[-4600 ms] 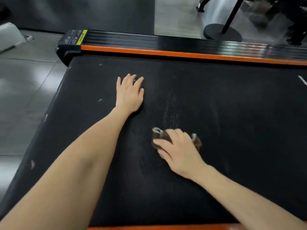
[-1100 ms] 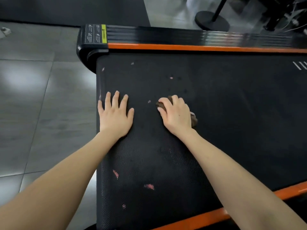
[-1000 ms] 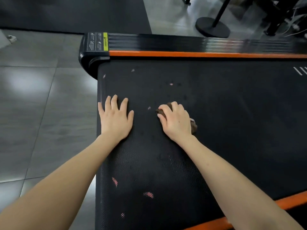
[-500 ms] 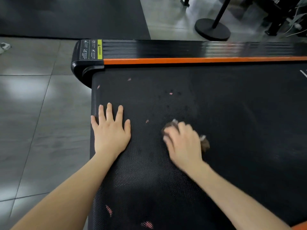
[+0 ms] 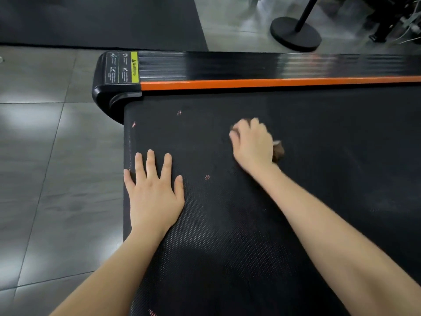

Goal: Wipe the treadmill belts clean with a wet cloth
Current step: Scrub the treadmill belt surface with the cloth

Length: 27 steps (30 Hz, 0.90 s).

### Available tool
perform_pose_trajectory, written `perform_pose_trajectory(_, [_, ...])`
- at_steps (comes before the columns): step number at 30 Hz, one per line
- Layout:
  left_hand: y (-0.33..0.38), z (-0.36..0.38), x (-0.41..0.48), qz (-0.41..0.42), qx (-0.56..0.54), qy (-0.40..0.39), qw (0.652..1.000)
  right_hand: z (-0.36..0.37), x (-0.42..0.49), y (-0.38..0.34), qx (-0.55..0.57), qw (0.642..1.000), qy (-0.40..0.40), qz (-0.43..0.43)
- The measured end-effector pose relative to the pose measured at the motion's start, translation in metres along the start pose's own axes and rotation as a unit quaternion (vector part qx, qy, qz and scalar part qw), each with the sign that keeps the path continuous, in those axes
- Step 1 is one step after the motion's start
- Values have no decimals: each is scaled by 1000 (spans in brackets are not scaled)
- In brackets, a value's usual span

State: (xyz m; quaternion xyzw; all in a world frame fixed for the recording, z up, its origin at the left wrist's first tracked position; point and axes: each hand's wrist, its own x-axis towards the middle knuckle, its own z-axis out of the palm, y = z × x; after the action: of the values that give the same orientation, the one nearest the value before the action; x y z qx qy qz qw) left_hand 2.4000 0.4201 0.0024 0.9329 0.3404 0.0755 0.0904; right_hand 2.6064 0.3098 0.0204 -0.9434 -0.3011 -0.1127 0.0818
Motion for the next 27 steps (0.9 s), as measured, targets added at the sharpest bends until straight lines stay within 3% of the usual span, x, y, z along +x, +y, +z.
perform_pose_trajectory(3, [1, -1, 1, -3, 0, -5, 1000, -16, -74, -11, 68, 986, -15, -155])
perform_pose_trajectory(6, [1, -2, 0, -2, -3, -9, 1000, -21, -76, 0, 65, 971, -29, -227])
perform_pose_trajectory(8, [1, -1, 1, -1, -3, -5, 1000, -14, -37, 10, 22, 982, -21, -185])
perform_pose_trajectory(11, [0, 0, 0, 0, -4, -4, 1000, -2, 28, 17, -33, 999, -30, -5])
perform_pose_trajectory(13, [-1, -1, 1, 0, -5, -1, 1000, 0, 35, 9, -30, 998, -34, 38])
perform_pose_trajectory(17, [-1, -2, 1, 3, -8, -5, 1000, -14, -48, -12, 26, 996, -6, -83])
perform_pose_trajectory(21, [0, -3, 1, 2, -11, -11, 1000, -25, -74, 8, 46, 977, -63, -197])
perform_pose_trajectory(22, [0, -2, 1, 3, -12, -11, 1000, -21, -57, 19, 15, 983, -53, -173])
perform_pose_trajectory(24, [0, -2, 2, 2, -14, -8, 1000, -13, -10, 39, -24, 999, -28, -27])
perform_pose_trajectory(26, [1, -2, 1, 3, -12, -6, 1000, -7, 30, 50, -26, 992, -23, 124])
perform_pose_trajectory(27, [1, -2, 2, 2, -10, -5, 1000, -4, 39, 46, -28, 987, -18, 158])
